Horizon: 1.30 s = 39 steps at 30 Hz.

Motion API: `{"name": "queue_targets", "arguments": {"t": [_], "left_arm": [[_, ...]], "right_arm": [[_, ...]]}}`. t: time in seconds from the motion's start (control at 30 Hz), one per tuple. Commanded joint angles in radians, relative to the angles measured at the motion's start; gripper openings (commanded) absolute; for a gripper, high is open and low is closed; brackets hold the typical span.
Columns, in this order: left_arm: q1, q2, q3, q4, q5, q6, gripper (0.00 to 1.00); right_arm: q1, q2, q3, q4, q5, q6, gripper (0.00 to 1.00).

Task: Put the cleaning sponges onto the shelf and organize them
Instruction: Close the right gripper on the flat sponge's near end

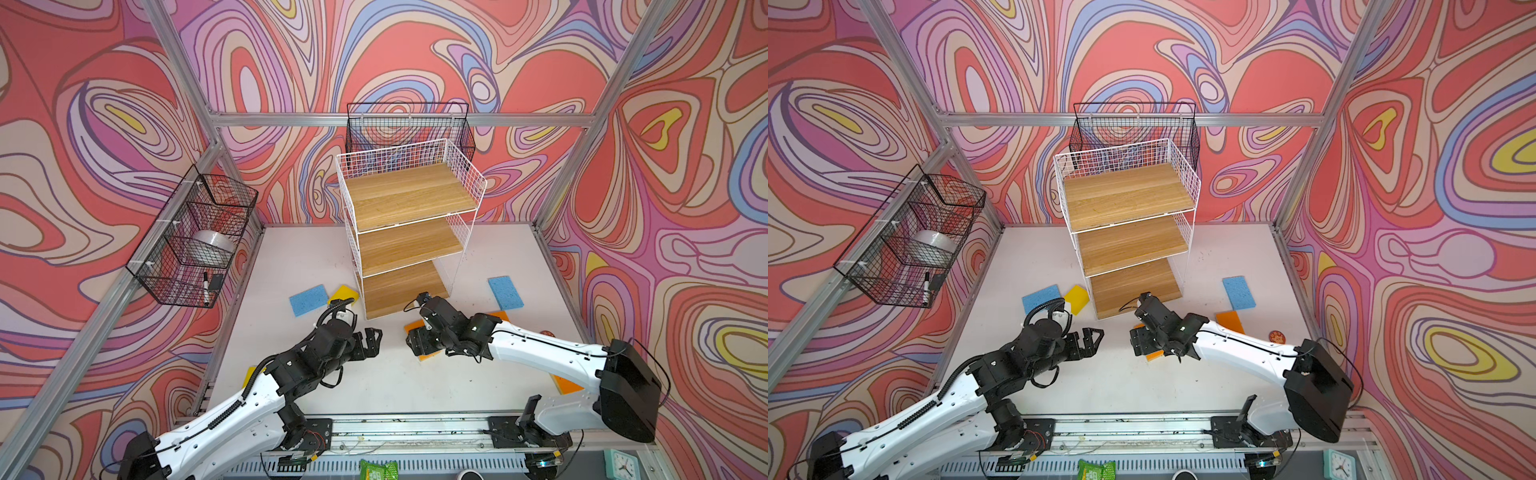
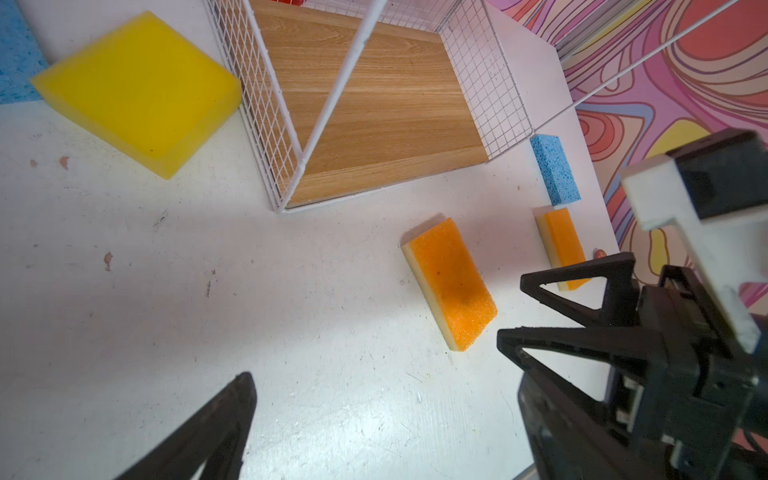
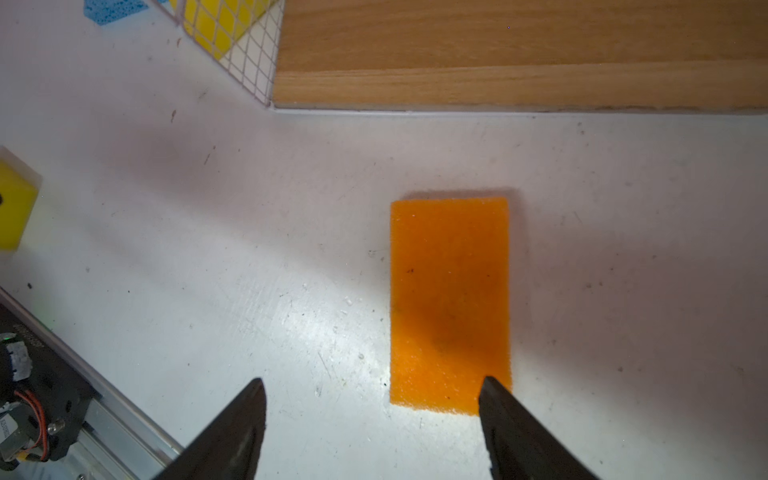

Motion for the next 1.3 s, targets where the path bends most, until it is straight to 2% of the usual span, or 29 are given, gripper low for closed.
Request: {"name": "queue_targets", "arguments": {"t": [0.0, 0.3, 0.67, 1.03, 1.27], "left_arm": [[0.009, 0.023, 0.025, -0.033, -0.027, 0.033, 1.0], [0.03, 0.045, 0.003, -0.006, -0.09, 0.07, 1.0], [0.136, 0.035, -0.049, 0.032, 0.008, 0.111, 1.0], [0.15, 0.062, -0.058, -0.046, 0.137, 0.121, 1.0], [0.15, 0.05, -0.06, -0.051, 0.124, 0.103, 1.0]], "right_arm": [[-0.038, -0.038, -0.032, 0.011, -0.03, -0.021, 0.93], [-0.089, -0.059, -0.132, 0.069, -0.045, -0.063, 0.98], [-0.114, -0.021, -0.217, 0.2, -0.058, -0.031, 0.98], [-0.165, -0.02, -0.268, 0.242, -0.076, -0.033, 0.98], [-0.167, 0.024, -0.252, 0.253, -0.068, -0.039, 0.99]]}}
